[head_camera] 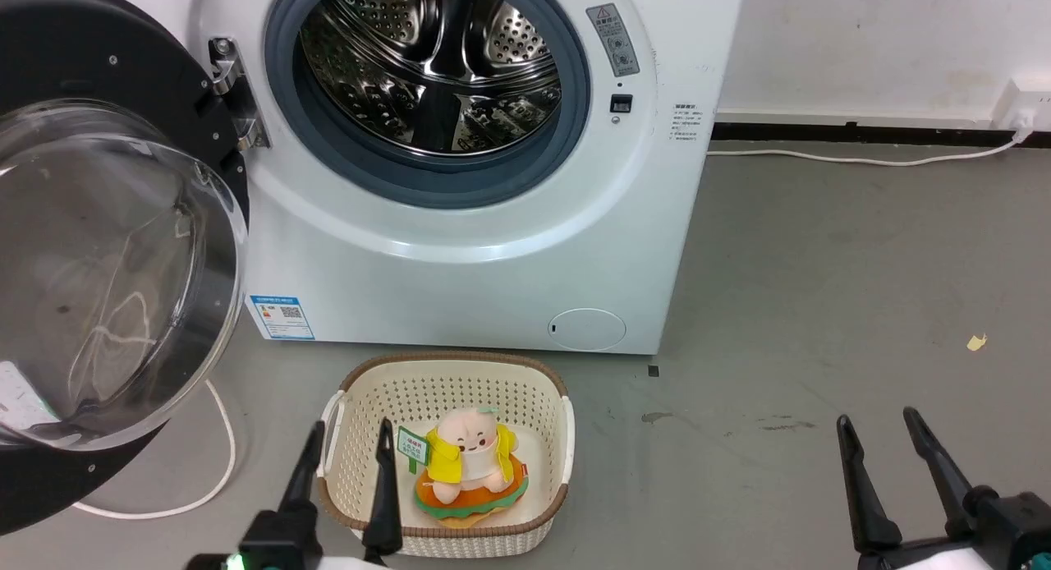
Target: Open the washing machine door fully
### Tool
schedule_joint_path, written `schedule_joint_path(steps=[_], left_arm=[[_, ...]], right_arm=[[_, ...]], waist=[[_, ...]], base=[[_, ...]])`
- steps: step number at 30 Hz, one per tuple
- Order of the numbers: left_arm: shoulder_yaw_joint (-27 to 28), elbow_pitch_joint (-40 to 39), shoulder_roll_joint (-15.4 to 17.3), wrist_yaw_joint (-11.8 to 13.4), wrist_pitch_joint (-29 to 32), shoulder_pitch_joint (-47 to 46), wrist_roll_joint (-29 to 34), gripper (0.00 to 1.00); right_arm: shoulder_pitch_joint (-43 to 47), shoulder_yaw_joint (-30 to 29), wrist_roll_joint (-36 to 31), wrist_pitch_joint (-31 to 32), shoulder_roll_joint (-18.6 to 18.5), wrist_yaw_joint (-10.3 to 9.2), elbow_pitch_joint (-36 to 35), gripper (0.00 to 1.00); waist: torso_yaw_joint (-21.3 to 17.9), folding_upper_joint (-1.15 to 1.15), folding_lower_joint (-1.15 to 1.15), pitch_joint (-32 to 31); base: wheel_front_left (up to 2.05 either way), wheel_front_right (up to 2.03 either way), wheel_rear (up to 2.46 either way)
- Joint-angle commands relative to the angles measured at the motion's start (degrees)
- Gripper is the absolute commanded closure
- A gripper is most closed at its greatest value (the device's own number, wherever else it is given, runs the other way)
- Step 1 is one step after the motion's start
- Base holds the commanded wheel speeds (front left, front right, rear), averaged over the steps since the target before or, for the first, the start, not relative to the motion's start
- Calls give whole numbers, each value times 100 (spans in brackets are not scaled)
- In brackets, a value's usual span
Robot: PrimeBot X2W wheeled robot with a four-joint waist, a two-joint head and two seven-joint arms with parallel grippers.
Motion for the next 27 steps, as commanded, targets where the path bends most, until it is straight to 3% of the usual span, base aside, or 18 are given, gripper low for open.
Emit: schedule_joint_path(steps=[1, 24, 25, 27], left_arm=[[-7, 7, -3, 23, -25, 77, 28, 0], [-170, 213, 26, 88, 94, 44, 44, 0], [-176, 212, 13, 67, 102, 84, 48, 100], [-177, 213, 11, 67, 105, 83, 39, 100]], right_arm=[[60, 7, 44, -4, 31, 5, 17, 0], [49, 72, 203, -93, 32, 5, 244, 0], [19, 62, 181, -51, 3, 0, 229, 100], [16, 61, 179, -45, 2, 0, 229, 100]], waist=[[-4, 0, 0, -3], [-19, 0, 0, -3], [-19, 0, 1, -2], [-18, 0, 1, 0]], base=[[0, 0, 0], [0, 0, 0], [0, 0, 0], [0, 0, 0]])
